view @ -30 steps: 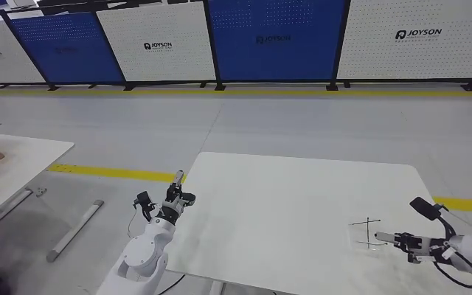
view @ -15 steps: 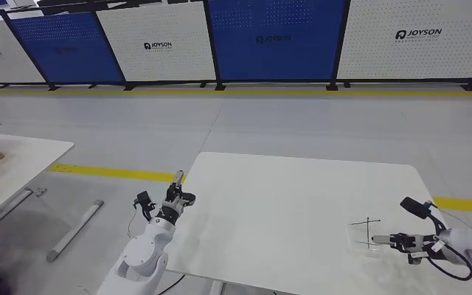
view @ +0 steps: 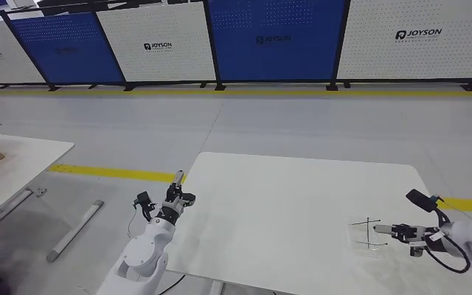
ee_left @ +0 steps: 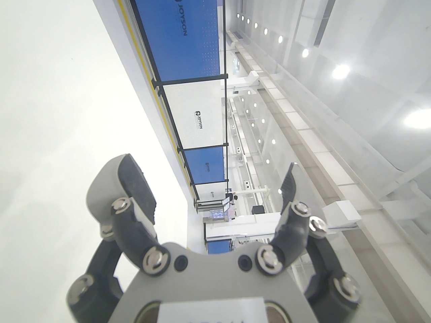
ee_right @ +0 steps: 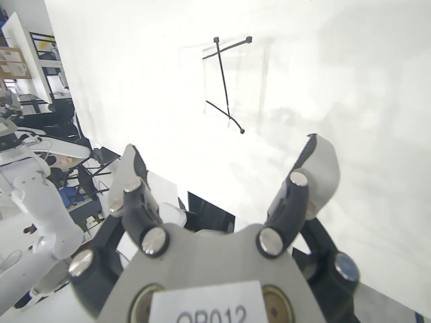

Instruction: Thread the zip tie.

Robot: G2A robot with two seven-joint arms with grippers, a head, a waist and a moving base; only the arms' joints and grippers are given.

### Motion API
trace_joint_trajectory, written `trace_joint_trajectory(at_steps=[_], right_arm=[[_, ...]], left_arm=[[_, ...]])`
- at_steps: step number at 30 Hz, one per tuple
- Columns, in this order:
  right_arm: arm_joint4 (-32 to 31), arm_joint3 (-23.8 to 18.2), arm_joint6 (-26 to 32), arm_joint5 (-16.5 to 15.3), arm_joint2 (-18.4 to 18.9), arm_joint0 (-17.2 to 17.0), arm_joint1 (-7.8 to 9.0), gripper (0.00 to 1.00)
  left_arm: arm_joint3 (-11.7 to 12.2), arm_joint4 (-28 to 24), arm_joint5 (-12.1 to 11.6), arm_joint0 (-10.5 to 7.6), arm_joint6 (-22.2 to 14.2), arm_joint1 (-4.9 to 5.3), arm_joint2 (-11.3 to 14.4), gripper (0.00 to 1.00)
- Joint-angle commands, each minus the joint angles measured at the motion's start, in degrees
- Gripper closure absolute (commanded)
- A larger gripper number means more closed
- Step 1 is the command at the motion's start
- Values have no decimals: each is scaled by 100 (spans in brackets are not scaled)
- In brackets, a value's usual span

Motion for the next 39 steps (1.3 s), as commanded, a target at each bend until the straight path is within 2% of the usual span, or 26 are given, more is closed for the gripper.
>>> trace_joint_trajectory(at_steps=[1,2,12,14,20,21,22,23,26,28,30,39], right_arm=[[-32,185,91,-59,-261,196,-28,0],[-83,273,91,-94,-435,292,-33,0],[-104,276,34,-82,-436,281,-34,0],[-188,230,-200,81,-464,234,-44,0],[-212,347,-84,212,-593,429,-73,0],[-205,354,-69,217,-576,432,-68,12],[-188,349,-41,219,-561,423,-63,47],[-182,343,-2,220,-551,414,-57,54],[-210,364,91,293,-569,424,-40,59],[-171,425,91,344,-661,467,-39,70],[-151,504,91,376,-766,542,-39,73],[-50,976,91,452,-1238,972,-67,73]], left_arm=[[0,0,0,0,0,0,0,0],[0,0,0,0,0,0,0,0],[0,0,0,0,0,0,0,0],[0,0,0,0,0,0,0,0],[0,0,0,0,0,0,0,0],[0,0,0,0,0,0,0,0],[0,0,0,0,0,0,0,0],[0,0,0,0,0,0,0,0],[0,0,0,0,0,0,0,0],[0,0,0,0,0,0,0,0],[0,0,0,0,0,0,0,0],[0,0,0,0,0,0,0,0]])
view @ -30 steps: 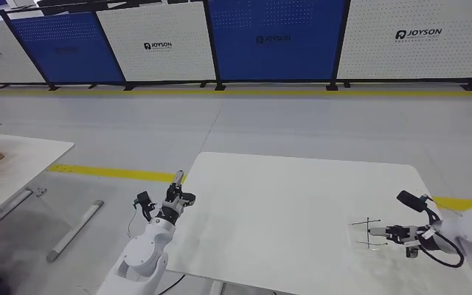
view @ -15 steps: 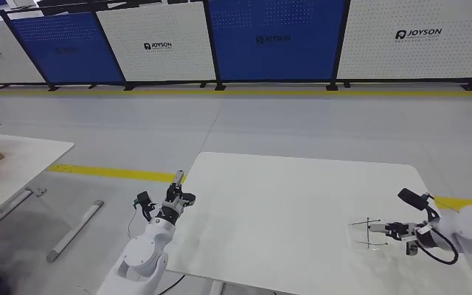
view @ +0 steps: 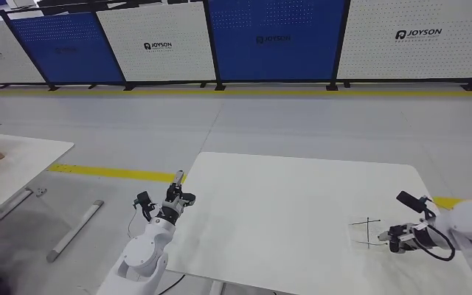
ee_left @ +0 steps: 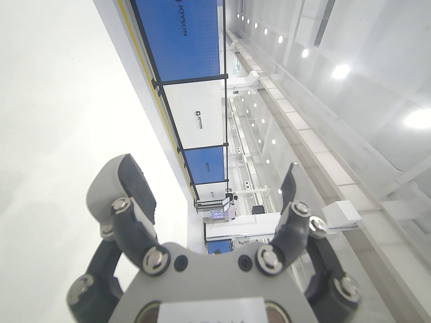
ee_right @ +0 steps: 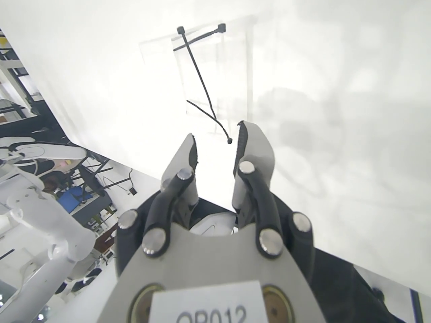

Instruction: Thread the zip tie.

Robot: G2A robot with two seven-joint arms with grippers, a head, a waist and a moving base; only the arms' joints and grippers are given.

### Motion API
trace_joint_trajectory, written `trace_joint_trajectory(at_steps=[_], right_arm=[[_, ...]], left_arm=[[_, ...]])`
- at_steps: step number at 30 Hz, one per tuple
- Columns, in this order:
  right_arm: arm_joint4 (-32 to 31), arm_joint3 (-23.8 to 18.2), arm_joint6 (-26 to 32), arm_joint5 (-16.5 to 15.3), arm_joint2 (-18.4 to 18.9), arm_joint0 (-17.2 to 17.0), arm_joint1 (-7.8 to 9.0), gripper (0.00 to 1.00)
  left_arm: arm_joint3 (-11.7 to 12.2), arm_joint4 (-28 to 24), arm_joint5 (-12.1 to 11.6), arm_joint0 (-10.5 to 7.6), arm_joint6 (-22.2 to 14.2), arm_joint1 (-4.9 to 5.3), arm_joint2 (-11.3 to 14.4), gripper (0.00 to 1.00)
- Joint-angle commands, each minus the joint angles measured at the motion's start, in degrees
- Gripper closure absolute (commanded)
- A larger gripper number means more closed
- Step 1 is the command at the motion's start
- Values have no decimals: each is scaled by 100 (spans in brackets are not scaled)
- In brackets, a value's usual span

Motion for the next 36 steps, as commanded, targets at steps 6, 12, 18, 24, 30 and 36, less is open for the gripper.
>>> trace_joint_trajectory(at_steps=[6,12,18,24,30,36], right_arm=[[66,223,0,-1,-310,212,-2,75],[112,330,0,-1,-506,351,-2,89],[133,383,0,-1,-626,437,13,88],[147,398,0,-1,-676,473,30,100],[151,327,0,-1,-593,430,76,100],[294,111,-19,-1,-304,234,157,100]], left_arm=[[0,0,0,0,0,0,0,0],[0,0,0,0,0,0,0,0],[0,0,0,0,0,0,0,0],[0,0,0,0,0,0,0,0],[0,0,0,0,0,0,0,0],[0,0,0,0,0,0,0,0]])
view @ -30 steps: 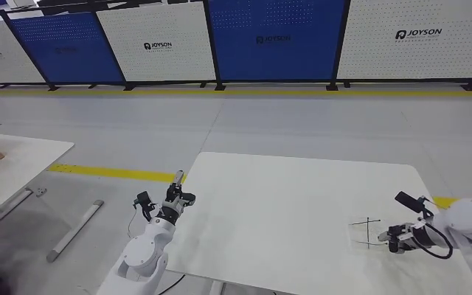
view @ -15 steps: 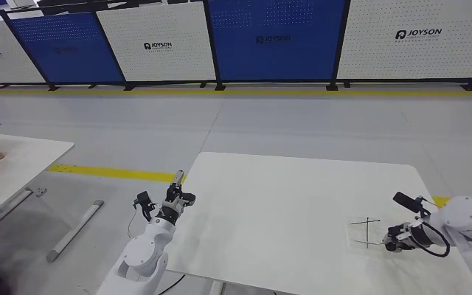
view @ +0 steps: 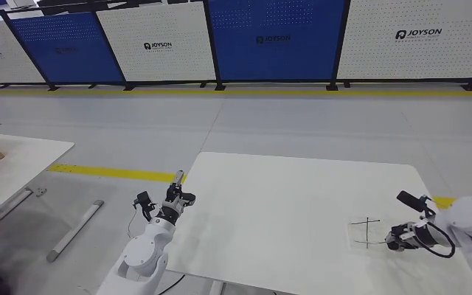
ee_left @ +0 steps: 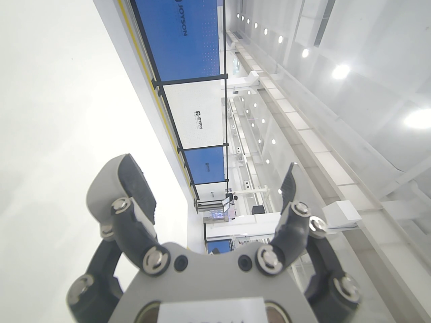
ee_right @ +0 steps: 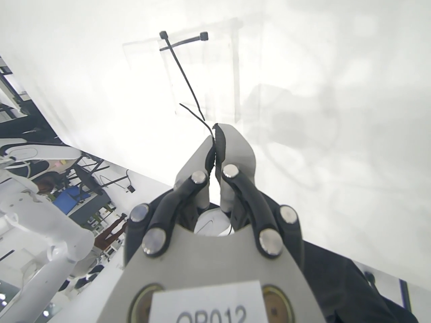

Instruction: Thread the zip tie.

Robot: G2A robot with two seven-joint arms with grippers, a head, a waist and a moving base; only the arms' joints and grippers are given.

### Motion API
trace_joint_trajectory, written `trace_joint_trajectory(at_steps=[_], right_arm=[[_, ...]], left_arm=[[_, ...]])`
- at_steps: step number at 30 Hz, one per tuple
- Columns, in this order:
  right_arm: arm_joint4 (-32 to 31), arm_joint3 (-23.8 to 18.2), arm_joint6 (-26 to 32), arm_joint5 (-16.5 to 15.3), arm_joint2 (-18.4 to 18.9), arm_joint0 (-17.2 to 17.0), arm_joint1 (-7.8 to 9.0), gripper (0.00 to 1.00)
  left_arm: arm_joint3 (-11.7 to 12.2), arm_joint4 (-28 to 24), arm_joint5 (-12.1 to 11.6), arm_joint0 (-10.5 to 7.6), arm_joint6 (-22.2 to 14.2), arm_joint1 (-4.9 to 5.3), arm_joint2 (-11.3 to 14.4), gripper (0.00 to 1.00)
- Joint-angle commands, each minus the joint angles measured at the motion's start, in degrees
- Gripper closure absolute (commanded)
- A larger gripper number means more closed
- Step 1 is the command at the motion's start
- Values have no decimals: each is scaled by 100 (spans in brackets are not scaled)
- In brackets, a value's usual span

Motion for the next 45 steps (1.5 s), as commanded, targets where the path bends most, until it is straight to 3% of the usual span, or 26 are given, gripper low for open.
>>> trace_joint_trajectory(at_steps=[1,4,7,13,26,28,32,35,38,39,40,45], right_arm=[[123,-105,-13,-11,144,-112,36,100],[361,-199,-78,-123,418,-312,102,100],[670,-290,-173,-433,789,-617,191,100],[1047,-540,-267,-926,1505,-1394,377,100],[1068,-575,-346,-977,1508,-1411,372,100],[1227,-654,-519,-1194,1624,-1484,378,100],[1970,-962,-650,-2256,2326,-1931,462,100],[2069,-1422,-688,-2524,2584,-2223,501,100],[1938,-1810,-703,-2475,2472,-2267,494,100],[1803,-1883,-768,-2309,2331,-2193,476,100],[1729,-1899,-775,-2190,2193,-2099,457,100],[1729,-1899,-775,-2190,2193,-2099,457,100]], left_arm=[[0,0,0,0,0,0,0,0],[0,0,0,0,0,0,0,0],[0,0,0,0,0,0,0,0],[0,0,0,0,0,0,0,0],[0,0,0,0,0,0,0,0],[0,0,0,0,0,0,0,0],[0,0,0,0,0,0,0,0],[0,0,0,0,0,0,0,0],[0,0,0,0,0,0,0,0],[0,0,0,0,0,0,0,0],[0,0,0,0,0,0,0,0],[0,0,0,0,0,0,0,0]])
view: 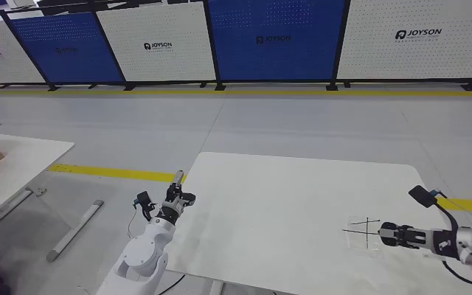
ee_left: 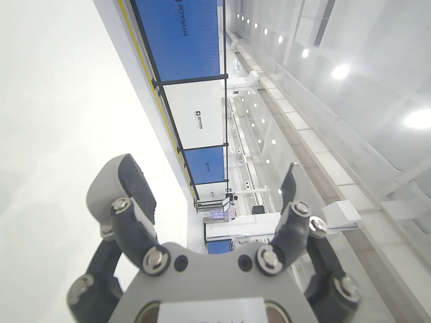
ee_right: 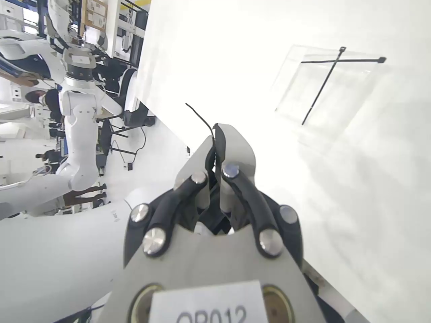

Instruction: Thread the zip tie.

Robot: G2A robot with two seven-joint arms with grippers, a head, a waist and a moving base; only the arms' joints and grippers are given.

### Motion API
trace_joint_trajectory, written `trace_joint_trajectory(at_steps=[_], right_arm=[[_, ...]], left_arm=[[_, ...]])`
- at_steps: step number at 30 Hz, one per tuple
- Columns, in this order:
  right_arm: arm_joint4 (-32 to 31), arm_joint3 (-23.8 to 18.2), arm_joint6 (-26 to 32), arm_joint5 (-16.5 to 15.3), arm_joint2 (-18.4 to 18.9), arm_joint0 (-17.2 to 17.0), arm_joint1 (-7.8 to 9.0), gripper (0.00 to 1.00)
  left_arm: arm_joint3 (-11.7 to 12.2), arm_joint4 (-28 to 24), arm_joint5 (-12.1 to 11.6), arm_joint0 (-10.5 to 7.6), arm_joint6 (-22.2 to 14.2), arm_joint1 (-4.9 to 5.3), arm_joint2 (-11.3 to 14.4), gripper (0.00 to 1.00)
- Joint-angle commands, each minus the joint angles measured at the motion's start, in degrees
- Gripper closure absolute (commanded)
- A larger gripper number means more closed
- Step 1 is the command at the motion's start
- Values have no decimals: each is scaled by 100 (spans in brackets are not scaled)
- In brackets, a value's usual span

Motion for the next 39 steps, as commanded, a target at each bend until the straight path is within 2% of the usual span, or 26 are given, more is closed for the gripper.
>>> trace_joint_trajectory(at_steps=[1,10,13,15,18,21,35,37,39], right_arm=[[2,0,1,-4,2,-2,1,100],[25,-8,-78,-18,-14,-21,-7,100],[601,114,5,-572,-124,79,-60,100],[1113,233,235,-1123,-302,289,-119,100],[1793,639,718,-1710,-627,747,-218,100],[1879,805,792,-1710,-939,1065,-285,100],[1869,798,753,-1705,-945,1052,-287,100],[1788,728,597,-1710,-1011,995,-306,100],[1969,795,626,-1710,-1103,1032,-345,100]], left_arm=[[0,0,0,0,0,0,0,0],[0,0,0,0,0,0,0,0],[0,0,0,0,0,0,0,0],[0,0,0,0,0,0,0,0],[0,0,0,0,0,0,0,0],[0,0,0,0,0,0,0,0],[0,0,0,0,0,0,0,0],[0,0,0,0,0,0,0,0],[0,0,0,0,0,0,0,0]])
